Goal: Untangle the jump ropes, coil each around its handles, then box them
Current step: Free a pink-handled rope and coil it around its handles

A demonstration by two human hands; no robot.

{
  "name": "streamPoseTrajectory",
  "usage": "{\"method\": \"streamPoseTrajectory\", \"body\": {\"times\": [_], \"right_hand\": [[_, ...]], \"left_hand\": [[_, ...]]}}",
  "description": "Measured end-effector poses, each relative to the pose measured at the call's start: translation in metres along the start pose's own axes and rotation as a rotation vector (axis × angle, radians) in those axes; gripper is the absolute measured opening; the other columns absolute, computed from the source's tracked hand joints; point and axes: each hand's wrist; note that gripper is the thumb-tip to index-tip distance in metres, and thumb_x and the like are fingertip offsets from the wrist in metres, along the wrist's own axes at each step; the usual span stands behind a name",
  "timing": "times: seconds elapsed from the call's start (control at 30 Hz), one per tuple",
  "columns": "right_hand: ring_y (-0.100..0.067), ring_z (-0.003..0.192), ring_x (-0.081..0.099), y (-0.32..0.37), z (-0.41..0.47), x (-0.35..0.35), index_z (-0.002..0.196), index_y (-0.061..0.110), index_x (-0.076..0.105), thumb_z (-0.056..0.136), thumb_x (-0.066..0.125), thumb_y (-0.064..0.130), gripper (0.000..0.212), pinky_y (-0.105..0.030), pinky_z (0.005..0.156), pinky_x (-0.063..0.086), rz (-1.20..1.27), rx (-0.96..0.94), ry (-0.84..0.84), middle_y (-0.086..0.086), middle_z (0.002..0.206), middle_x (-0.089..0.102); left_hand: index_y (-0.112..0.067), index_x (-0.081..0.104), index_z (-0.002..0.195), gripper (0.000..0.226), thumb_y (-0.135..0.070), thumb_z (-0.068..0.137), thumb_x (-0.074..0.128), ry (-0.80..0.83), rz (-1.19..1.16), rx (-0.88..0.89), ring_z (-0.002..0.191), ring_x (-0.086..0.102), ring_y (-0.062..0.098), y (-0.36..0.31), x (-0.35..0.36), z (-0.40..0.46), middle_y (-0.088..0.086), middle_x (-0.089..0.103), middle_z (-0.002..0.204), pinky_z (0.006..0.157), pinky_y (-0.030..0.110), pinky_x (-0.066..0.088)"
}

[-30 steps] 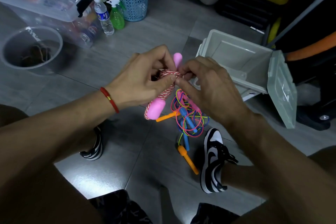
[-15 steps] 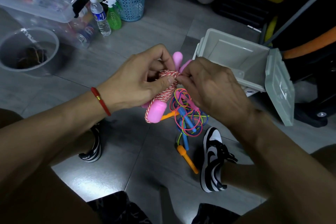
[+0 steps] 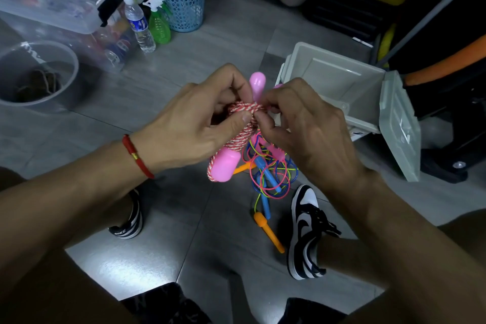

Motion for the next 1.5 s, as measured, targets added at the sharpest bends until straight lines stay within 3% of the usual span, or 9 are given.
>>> {"method": "streamPoseTrajectory", "body": {"times": [0.17,0.3,0.47,0.63,0.77,0.93,1.13,1.3,1.5], "right_hand": [[-0.029,0.064,0.066,-0.002,-0.005,-0.004,0.093,0.008,0.074,0.097,0.062,0.02,0.017,-0.04,0.047,0.05,-0.047,-0.123,-0.069,-0.009,0.085,0.068],[-0.027,0.064,0.064,-0.001,-0.004,-0.006,0.092,0.008,0.074,0.097,0.067,0.023,0.017,-0.04,0.051,0.051,-0.019,-0.106,-0.109,-0.008,0.084,0.067],[-0.026,0.063,0.062,0.006,-0.005,-0.004,0.093,0.009,0.073,0.098,0.066,0.024,0.018,-0.04,0.05,0.05,0.043,-0.012,-0.05,-0.008,0.084,0.065],[-0.025,0.064,0.063,0.006,0.003,-0.006,0.092,0.013,0.073,0.097,0.063,0.02,0.013,-0.04,0.049,0.05,0.043,0.005,-0.013,-0.005,0.084,0.066],[-0.026,0.065,0.065,0.006,0.004,-0.008,0.092,0.012,0.074,0.097,0.062,0.019,0.015,-0.04,0.05,0.05,0.016,-0.018,-0.031,-0.006,0.083,0.067],[-0.025,0.056,0.06,0.005,0.003,-0.005,0.079,0.008,0.068,0.088,0.066,0.016,0.012,-0.038,0.045,0.048,0.042,0.034,-0.069,-0.006,0.072,0.061],[-0.025,0.061,0.061,0.004,0.005,-0.003,0.085,0.009,0.071,0.093,0.067,0.018,0.013,-0.04,0.049,0.05,0.063,0.082,-0.055,-0.005,0.076,0.063],[-0.024,0.073,0.063,-0.002,0.007,-0.013,0.095,0.013,0.071,0.099,0.063,0.022,0.013,-0.041,0.057,0.049,0.065,-0.034,0.073,-0.004,0.086,0.064],[-0.023,0.067,0.063,0.004,0.01,-0.011,0.087,0.017,0.073,0.097,0.061,0.021,0.016,-0.04,0.05,0.047,-0.075,-0.025,-0.057,-0.002,0.077,0.063]], "left_hand": [[-0.007,0.048,0.105,0.023,-0.018,0.094,0.066,0.071,0.035,0.04,0.076,0.068,0.026,-0.006,-0.006,0.001,0.001,0.068,0.083,0.071,0.048,0.056],[-0.004,0.051,0.102,0.024,-0.013,0.091,0.071,0.002,0.142,0.108,0.073,0.069,0.018,-0.008,-0.009,0.003,-0.002,0.068,0.081,0.069,0.043,0.057],[-0.005,0.055,0.098,0.025,-0.017,0.088,0.074,-0.085,0.115,0.1,0.066,0.066,0.031,-0.007,-0.01,0.001,0.008,0.068,0.076,0.063,0.047,0.057],[-0.005,0.055,0.095,0.019,-0.01,0.089,0.072,-0.091,0.081,0.082,0.064,0.063,0.034,-0.006,-0.008,-0.001,0.011,0.066,0.075,0.062,0.047,0.057],[-0.005,0.055,0.095,0.016,-0.007,0.09,0.07,-0.08,0.11,0.116,0.062,0.062,0.031,-0.008,-0.009,0.001,0.01,0.064,0.072,0.059,0.045,0.055],[-0.004,0.054,0.093,0.015,-0.006,0.09,0.069,-0.1,0.081,0.1,0.058,0.057,0.023,-0.009,0.0,0.003,0.006,0.06,0.068,0.057,0.041,0.052],[-0.005,0.054,0.094,0.015,-0.009,0.088,0.068,-0.185,0.073,0.063,0.055,0.051,0.021,-0.008,0.004,0.007,0.004,0.056,0.065,0.056,0.032,0.051],[-0.005,0.053,0.094,0.015,-0.012,0.089,0.065,-0.133,0.01,0.047,0.061,0.058,0.029,-0.005,-0.001,0.005,0.008,0.061,0.071,0.06,0.041,0.054],[-0.005,0.053,0.096,0.011,-0.01,0.093,0.062,-0.05,0.021,0.095,0.067,0.055,0.037,-0.002,-0.006,0.009,0.011,0.058,0.077,0.063,0.047,0.05]]}}
Point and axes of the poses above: each hand's wrist, its own z-axis towards the middle knuckle, its own x-axis out of the palm, y = z × x
